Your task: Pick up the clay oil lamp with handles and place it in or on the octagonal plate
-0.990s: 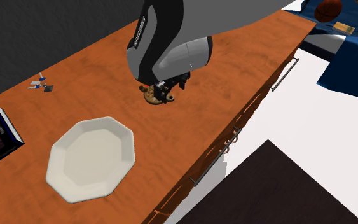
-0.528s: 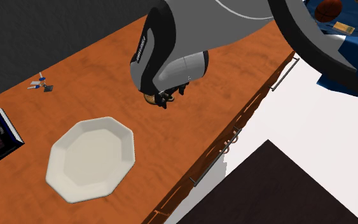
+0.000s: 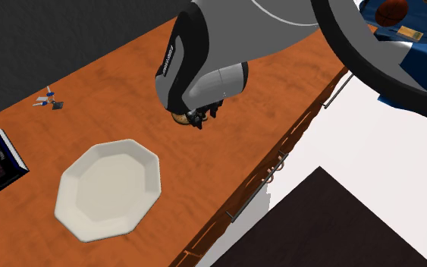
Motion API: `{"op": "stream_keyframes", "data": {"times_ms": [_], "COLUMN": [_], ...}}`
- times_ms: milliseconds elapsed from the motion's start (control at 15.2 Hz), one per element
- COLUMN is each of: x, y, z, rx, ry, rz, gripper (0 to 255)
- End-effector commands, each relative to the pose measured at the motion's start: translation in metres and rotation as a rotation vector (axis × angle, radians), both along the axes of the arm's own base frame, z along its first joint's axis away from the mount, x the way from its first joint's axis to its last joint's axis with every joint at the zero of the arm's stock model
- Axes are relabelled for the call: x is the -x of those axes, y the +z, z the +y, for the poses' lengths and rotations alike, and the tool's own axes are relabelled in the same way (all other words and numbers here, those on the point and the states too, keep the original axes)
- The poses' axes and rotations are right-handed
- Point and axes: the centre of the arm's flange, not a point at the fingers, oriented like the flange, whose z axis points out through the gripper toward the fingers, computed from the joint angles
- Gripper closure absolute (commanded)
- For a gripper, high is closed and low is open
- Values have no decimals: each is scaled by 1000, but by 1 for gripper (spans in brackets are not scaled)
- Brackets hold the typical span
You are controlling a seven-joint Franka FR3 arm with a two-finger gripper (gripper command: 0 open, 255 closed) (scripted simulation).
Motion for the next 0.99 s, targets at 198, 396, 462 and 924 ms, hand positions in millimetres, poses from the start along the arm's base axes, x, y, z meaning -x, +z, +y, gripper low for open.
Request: {"op": "stream_keyframes", "data": {"times_ms": [198, 396, 462, 924], "x": [0, 0, 0, 0], "y": [0, 0, 0, 32], "z": [0, 0, 0, 0], "rx": [0, 0, 0, 0], "ry": [0, 0, 0, 0], "rz": [0, 0, 0, 0], "gripper": [255, 255, 255, 255]}}
